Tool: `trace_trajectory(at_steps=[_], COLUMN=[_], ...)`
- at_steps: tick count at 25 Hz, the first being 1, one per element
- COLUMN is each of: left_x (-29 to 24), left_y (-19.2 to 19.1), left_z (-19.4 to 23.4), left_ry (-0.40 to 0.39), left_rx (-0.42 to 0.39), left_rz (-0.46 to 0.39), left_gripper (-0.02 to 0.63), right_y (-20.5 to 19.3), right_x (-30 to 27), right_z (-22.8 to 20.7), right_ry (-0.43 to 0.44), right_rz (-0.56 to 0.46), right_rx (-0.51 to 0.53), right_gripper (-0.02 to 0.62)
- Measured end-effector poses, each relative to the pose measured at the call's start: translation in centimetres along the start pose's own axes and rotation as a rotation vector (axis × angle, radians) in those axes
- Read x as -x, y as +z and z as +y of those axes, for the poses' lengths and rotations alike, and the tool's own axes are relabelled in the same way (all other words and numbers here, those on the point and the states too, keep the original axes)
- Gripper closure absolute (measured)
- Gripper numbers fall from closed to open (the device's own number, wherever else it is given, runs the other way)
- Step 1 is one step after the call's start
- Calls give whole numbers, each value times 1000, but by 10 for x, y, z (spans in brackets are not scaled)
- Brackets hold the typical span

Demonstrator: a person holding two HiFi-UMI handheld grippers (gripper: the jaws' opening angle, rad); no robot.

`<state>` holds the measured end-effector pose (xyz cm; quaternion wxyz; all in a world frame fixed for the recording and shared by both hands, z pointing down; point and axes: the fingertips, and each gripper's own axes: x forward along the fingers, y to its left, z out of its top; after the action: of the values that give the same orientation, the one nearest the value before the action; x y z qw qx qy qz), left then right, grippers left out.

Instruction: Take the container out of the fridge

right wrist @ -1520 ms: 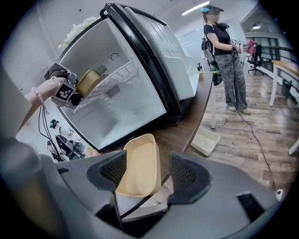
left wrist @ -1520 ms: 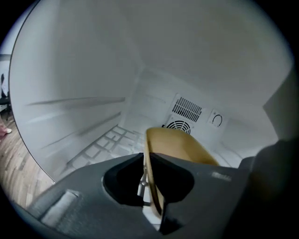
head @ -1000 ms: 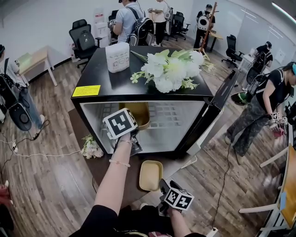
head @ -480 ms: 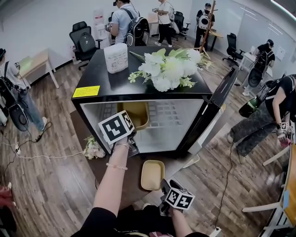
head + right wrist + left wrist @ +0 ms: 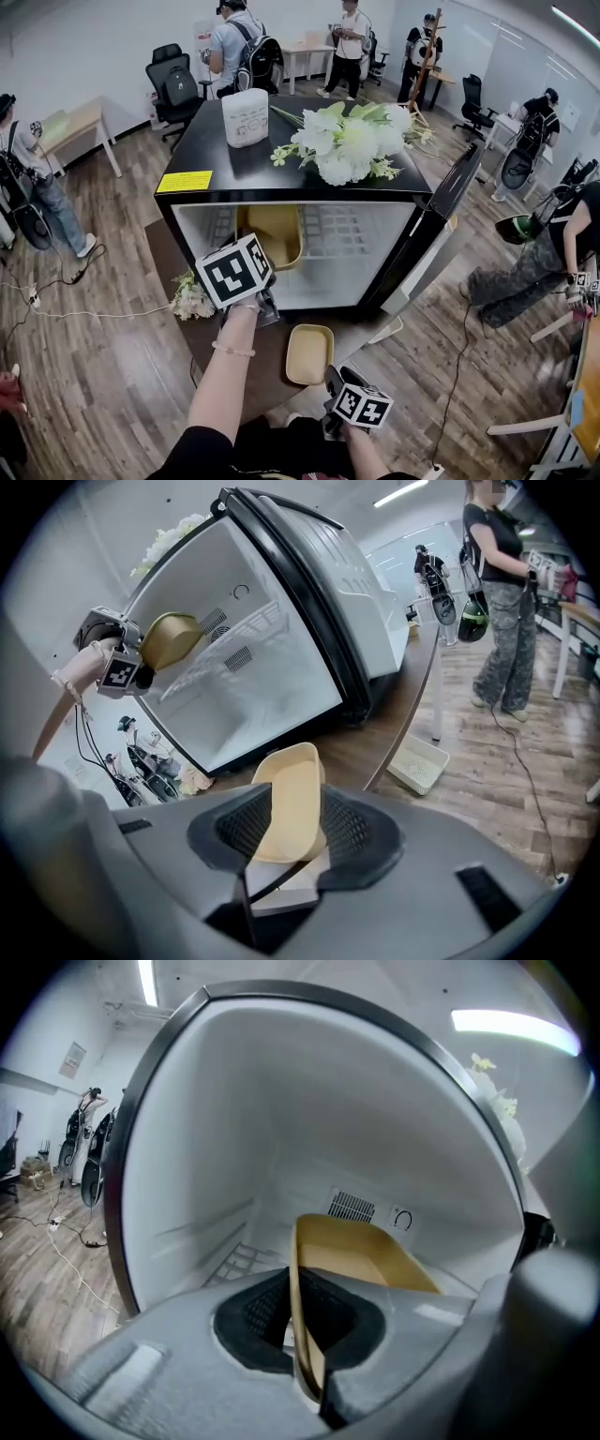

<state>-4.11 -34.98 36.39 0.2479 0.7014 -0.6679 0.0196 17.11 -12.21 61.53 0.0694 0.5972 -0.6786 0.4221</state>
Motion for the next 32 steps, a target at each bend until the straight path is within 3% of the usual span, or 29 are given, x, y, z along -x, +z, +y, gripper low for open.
trace_trajectory(at_steps=[6,20,32], left_x=[17,60,89], left_y=[-3,-17,-28], left_z=[-2,2,12], left_ry=[-30,-39,-36], left_rx=[-1,-31,-58], left_rz=[-18,-62,-91], left_gripper=[595,595,595], right_y=[2,-11,-8], right_x=[9,19,25], right_z=[10,10,24], right_ry=[50,45,122], right_rz=[-48,-34,-71], right_rx=[3,99,104], right_gripper=[525,538,560])
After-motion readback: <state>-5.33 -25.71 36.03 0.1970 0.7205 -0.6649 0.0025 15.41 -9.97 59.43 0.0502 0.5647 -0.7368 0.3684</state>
